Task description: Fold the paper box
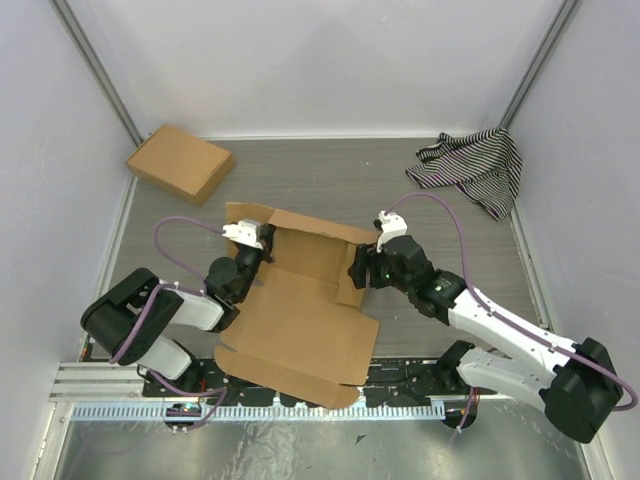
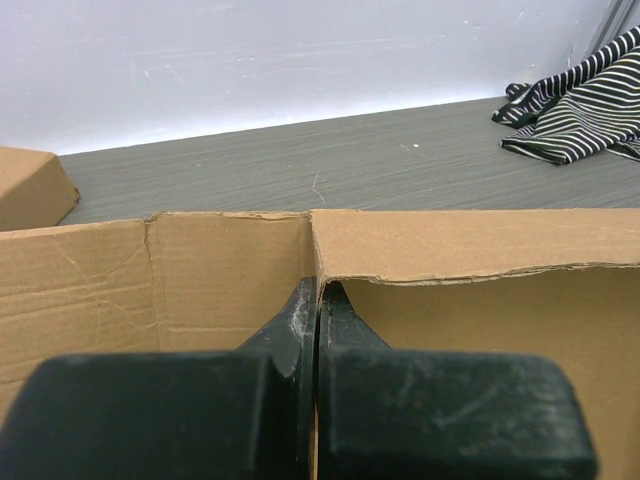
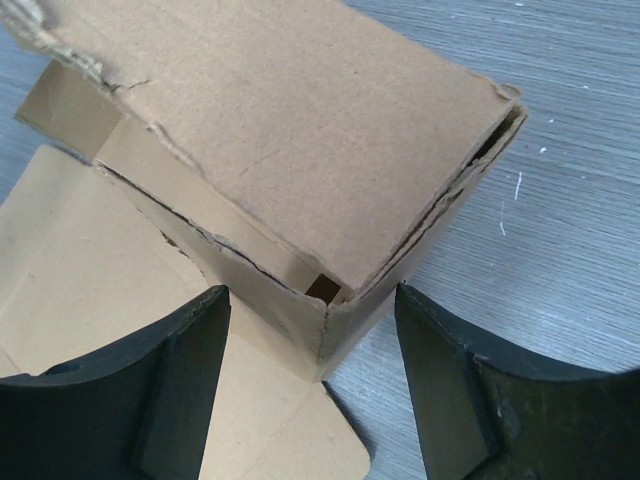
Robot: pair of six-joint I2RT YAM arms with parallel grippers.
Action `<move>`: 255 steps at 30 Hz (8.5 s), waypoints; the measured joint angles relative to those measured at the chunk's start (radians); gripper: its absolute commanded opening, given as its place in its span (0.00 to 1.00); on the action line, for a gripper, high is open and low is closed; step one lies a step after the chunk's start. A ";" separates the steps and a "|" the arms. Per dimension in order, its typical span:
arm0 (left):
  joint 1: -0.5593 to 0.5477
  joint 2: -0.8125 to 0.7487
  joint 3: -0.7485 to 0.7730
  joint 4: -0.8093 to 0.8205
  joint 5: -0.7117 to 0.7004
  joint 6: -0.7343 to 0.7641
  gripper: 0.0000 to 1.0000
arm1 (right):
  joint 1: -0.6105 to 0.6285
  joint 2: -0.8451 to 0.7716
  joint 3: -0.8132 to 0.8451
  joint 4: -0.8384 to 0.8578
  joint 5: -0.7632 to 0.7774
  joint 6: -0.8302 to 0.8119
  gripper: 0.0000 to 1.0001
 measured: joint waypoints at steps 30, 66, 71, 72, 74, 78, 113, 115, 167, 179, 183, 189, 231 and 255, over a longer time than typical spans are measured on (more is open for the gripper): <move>-0.034 -0.115 0.029 -0.133 0.012 0.029 0.00 | 0.132 0.132 0.150 -0.210 0.399 0.193 0.74; -0.075 -0.003 0.056 -0.036 -0.005 0.029 0.00 | 0.142 0.122 0.021 -0.160 0.488 0.280 0.29; -0.088 -0.049 0.056 -0.100 -0.024 0.040 0.00 | 0.142 0.150 0.024 -0.184 0.552 0.346 0.19; -0.091 -0.059 0.056 -0.115 -0.028 0.043 0.00 | 0.143 0.157 0.026 -0.187 0.561 0.354 0.17; -0.097 -0.077 0.056 -0.139 -0.037 0.048 0.00 | 0.143 0.171 0.032 -0.192 0.576 0.368 0.14; -0.110 -0.107 0.056 -0.170 -0.058 0.060 0.04 | 0.145 0.209 0.050 -0.207 0.616 0.402 0.01; 0.260 -0.319 0.365 -1.273 -0.153 -0.333 0.59 | -0.240 0.353 0.205 -0.089 0.275 -0.030 0.02; 0.260 -0.282 0.349 -1.242 -0.142 -0.332 0.59 | -0.246 0.353 0.205 -0.088 0.247 -0.043 0.02; 0.199 -0.422 0.004 -0.628 0.463 -0.409 0.55 | -0.318 0.355 0.245 -0.140 0.056 -0.117 0.02; 0.138 -0.403 0.018 -0.675 0.439 -0.383 0.56 | -0.318 0.355 0.245 -0.139 0.031 -0.117 0.02; 0.113 -0.371 0.047 -0.678 0.430 -0.371 0.56 | -0.318 0.355 0.244 -0.139 0.018 -0.117 0.02; 0.068 -0.296 0.109 -0.679 0.398 -0.342 0.51 | -0.319 0.350 0.231 -0.131 -0.003 -0.117 0.02; -0.356 0.123 0.748 -1.861 -0.850 -0.760 0.39 | -0.282 0.384 0.286 -0.267 -0.080 0.039 0.03; -0.294 -0.378 0.742 -2.084 -0.597 -0.670 0.59 | -0.291 0.496 0.393 -0.296 -0.146 0.101 0.64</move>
